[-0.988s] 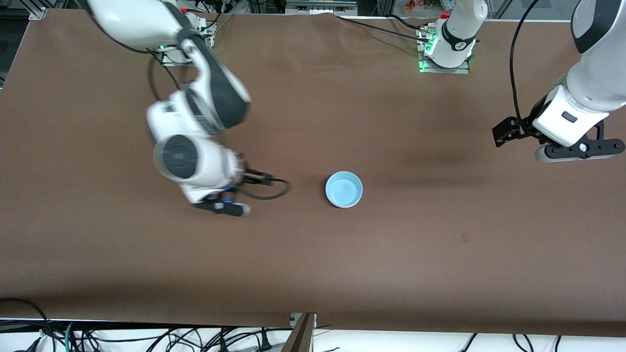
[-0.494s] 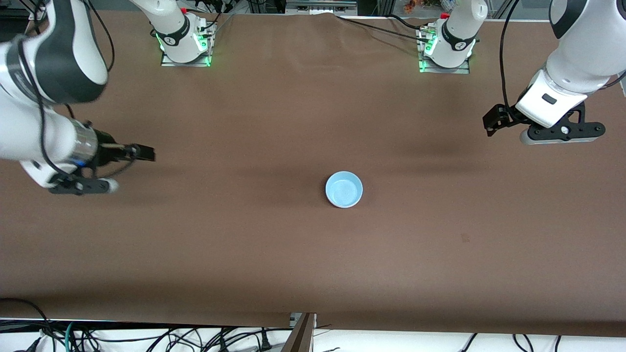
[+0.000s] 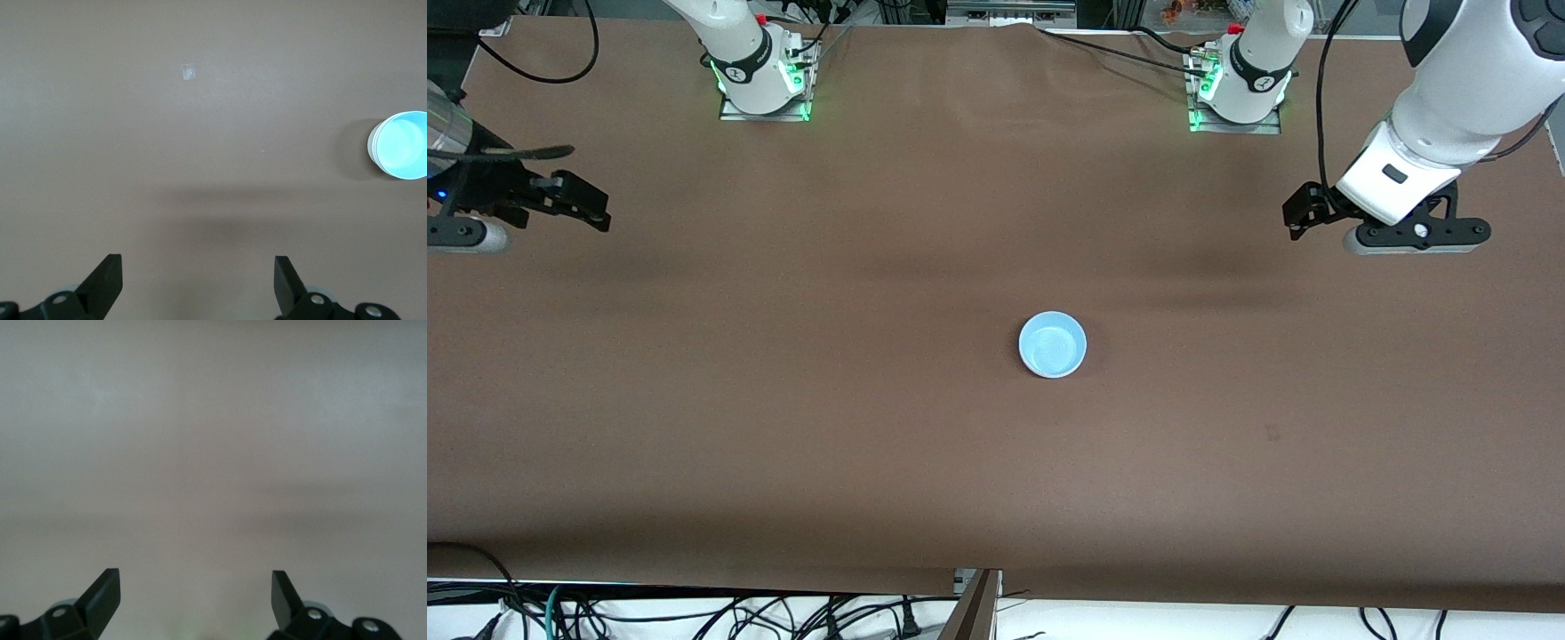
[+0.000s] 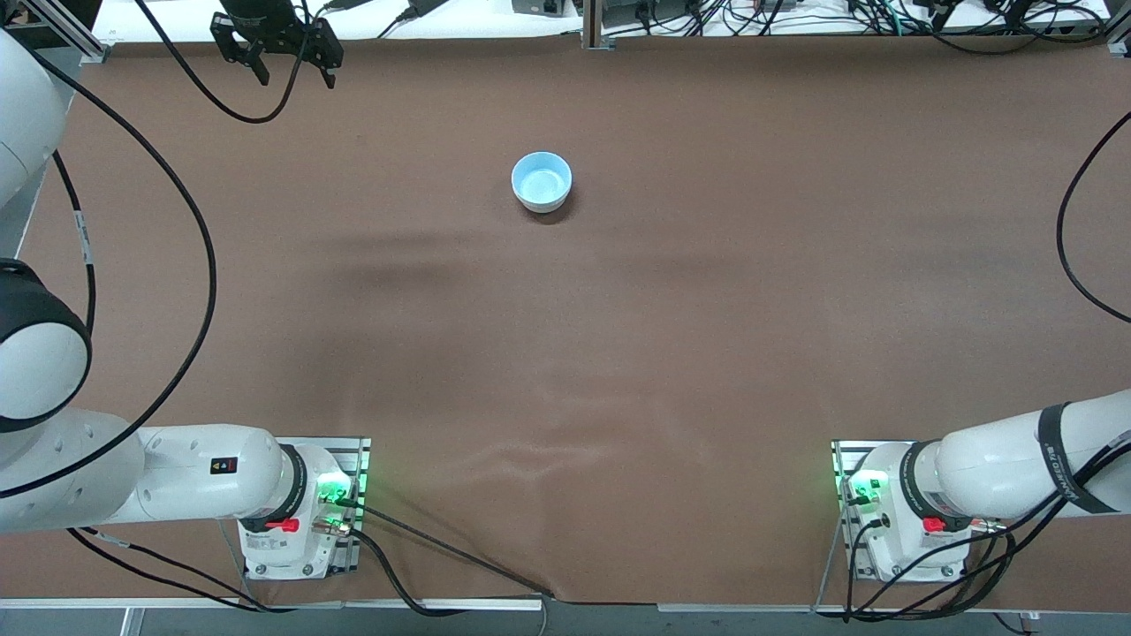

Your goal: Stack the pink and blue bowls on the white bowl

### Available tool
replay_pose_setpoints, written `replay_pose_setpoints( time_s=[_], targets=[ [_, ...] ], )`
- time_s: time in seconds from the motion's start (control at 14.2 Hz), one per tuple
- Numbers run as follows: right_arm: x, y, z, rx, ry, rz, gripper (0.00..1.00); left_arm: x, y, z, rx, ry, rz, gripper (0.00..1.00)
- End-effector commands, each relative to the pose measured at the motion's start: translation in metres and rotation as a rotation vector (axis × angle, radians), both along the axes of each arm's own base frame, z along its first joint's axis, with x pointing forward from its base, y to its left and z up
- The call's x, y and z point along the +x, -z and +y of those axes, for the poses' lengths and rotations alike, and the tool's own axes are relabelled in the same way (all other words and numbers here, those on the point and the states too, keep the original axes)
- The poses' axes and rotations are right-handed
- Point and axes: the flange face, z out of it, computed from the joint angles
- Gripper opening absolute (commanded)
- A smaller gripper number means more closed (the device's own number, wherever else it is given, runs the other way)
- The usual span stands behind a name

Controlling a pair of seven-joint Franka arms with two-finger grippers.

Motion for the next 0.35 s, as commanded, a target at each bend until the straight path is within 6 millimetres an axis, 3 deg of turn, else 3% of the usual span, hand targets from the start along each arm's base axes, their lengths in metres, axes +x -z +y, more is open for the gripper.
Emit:
replay_pose_setpoints(
  time_s=[0.0, 0.28],
  targets=[
    [-0.0051, 0.0068, -0.0238, 0.006, -0.031, 0.034, 1.0, -0.0058, -0.0035, -0.0014, -0.02, 0.007, -0.011, 1.0],
    [-0.0053, 0.007, -0.0256, 0.034, -0.022, 0.036, 1.0, -0.005, -0.0042, 0.0018, -0.02, 0.001, -0.013, 1.0]
  ],
)
